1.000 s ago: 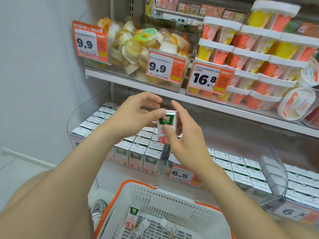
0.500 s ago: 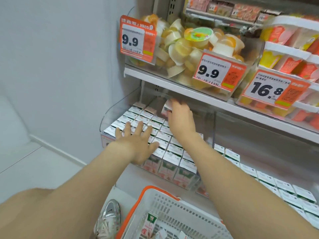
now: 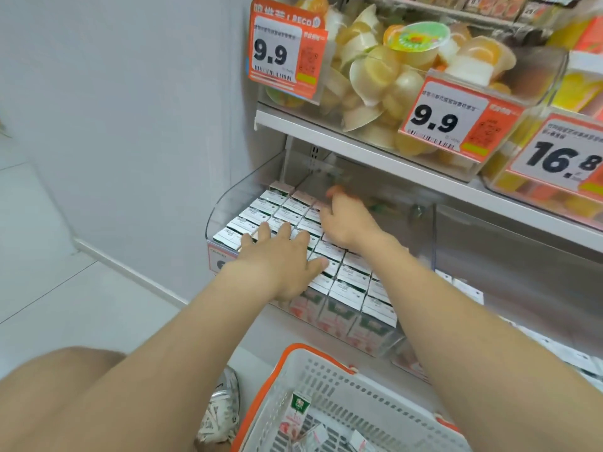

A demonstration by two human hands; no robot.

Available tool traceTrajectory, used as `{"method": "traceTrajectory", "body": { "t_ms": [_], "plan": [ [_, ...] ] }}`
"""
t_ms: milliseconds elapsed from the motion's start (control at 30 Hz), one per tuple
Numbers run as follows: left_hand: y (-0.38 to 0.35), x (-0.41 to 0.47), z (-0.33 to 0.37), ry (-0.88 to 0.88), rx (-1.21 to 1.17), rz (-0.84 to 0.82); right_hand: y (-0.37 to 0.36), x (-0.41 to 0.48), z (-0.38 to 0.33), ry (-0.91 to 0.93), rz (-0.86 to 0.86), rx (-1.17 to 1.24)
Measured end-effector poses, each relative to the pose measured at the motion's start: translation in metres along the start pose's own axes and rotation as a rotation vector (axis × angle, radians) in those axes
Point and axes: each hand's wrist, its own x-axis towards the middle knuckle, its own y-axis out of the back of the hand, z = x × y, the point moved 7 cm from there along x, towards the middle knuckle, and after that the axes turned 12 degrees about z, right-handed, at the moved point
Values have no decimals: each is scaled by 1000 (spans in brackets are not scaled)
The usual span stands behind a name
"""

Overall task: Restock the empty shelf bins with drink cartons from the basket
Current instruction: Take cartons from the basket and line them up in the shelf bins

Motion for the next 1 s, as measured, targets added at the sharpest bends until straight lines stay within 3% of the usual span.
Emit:
{"method": "traceTrajectory", "body": {
  "t_ms": [100,233,300,367,500,600,767,1000],
  "plan": [
    [17,-19,16,-21,-82,146,28,-51,-16,140,273,137],
    [39,-62,51,-108,-98,387,71,-155,-24,322,439,293],
    [33,-84,60,-64,-189,351,79,-204,-16,383,480,255],
    [4,-102,70,-53,-175,164,70,-237,-1,417,458,212],
    [-78,-118,99,-182,31,-281,10,-274,40,489,150,-11],
    [-133,-110,107,-185,141,-434,-48,-295,89,337,-255,-229],
    [-220,-95,90,-30,62,-349,-113,-335,170,61,-568,-315],
    [-353,-118,66,229,-95,-292,-173,-376,257,1,-756,-534]
  ]
}}
